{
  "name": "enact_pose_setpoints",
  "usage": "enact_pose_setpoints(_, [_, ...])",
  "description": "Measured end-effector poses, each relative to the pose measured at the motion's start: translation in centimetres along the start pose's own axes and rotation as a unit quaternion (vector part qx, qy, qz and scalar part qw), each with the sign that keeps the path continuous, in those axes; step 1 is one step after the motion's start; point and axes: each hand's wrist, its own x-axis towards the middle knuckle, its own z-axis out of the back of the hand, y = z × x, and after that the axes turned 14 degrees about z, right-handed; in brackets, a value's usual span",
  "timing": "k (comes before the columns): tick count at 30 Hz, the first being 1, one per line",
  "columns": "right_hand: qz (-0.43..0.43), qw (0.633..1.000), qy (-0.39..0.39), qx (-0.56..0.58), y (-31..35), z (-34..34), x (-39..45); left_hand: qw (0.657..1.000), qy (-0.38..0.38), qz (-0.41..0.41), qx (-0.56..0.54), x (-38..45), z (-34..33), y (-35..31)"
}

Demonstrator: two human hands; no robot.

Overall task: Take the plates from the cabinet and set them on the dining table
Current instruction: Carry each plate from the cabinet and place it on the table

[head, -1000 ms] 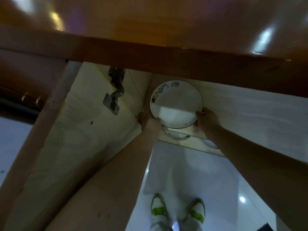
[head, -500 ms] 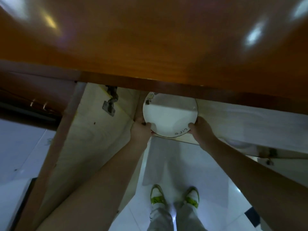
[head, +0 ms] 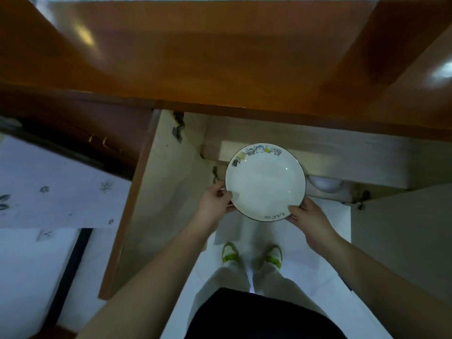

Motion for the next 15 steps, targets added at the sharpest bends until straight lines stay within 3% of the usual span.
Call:
enact_pose_setpoints(5, [0.026, 0.997, -0.071, 0.023, 3.4, 2.5, -3.2, 0.999, 0.007, -0.027, 0.043, -4.8, 0.4, -0.5])
enact_pose_setpoints(11, [0.091, 0.994, -0.036, -0.038, 5.1, 4.0, -8.5, 0.994, 0.040, -0.052, 0.089, -8.9, 1.0, -0.7])
enact_pose_setpoints(15, [0.103, 0.991, -0.074, -0.043, 4.6, 4.2, -12.2, 0.991, 0.084, -0.043, 0.095, -10.3, 1.2, 0.3])
